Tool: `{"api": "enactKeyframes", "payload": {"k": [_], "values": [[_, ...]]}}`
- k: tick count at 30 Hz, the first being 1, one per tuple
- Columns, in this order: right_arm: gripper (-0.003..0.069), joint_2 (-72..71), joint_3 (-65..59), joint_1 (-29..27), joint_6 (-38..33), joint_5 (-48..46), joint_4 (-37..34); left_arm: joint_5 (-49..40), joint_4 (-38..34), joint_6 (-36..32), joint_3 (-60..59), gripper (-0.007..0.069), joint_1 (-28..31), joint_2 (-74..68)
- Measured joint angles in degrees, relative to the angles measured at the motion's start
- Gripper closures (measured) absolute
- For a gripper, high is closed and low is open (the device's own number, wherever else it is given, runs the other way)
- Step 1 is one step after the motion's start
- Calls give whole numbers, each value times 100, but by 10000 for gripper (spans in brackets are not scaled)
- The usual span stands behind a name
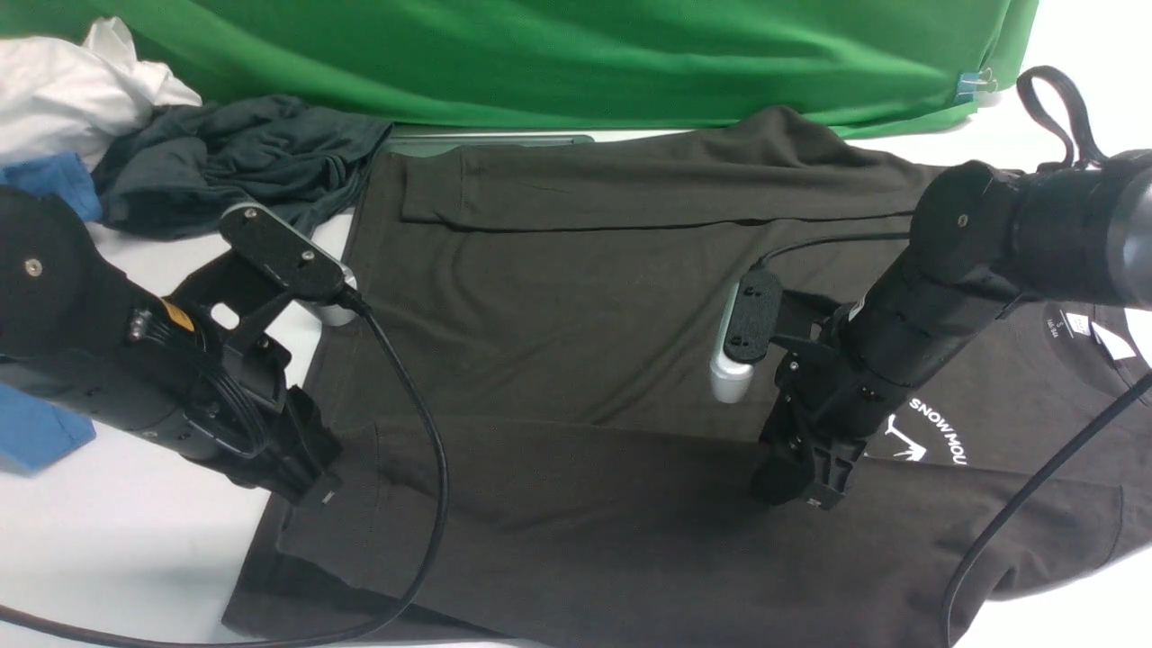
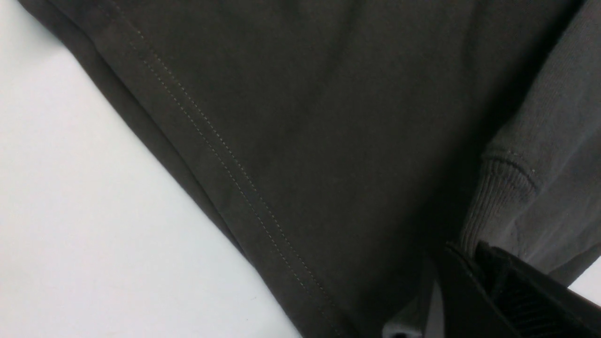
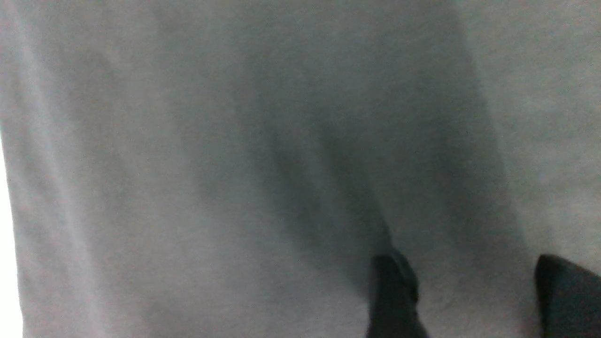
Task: Fold a long-sleeved shirt on a white desktop.
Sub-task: 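Fold the left side of the black T-shirt inward over its body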
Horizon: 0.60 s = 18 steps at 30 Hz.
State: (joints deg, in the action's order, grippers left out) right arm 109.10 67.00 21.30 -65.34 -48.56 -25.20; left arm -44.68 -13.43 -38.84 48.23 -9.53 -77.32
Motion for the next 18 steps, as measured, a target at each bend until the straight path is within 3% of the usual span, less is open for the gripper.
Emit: {"api": "enactKeyframes", "payload": {"k": [2,3,4,5,7,14,18], "values": [[377,2,0,0,-3,-53,-6,0,-6,0,0,588,0,0],[377,2,0,0,-3,-53,-6,0,-13,0,0,588,0,0],[452,2,0,0,-16,-91,-6,0,-18,0,0,588,0,0],[460,2,0,0,-15,-96,-6,0,-18,0,0,588,0,0],[580,2,0,0,-21,-169,-10,0,-32,0,0,588,0,0],[631,-147,0,0,243,-215,52,-2,-122,-5,25,588,0,0],[631,-319,13,0,835,37,432,31,-186,41,262,588,0,0]]}}
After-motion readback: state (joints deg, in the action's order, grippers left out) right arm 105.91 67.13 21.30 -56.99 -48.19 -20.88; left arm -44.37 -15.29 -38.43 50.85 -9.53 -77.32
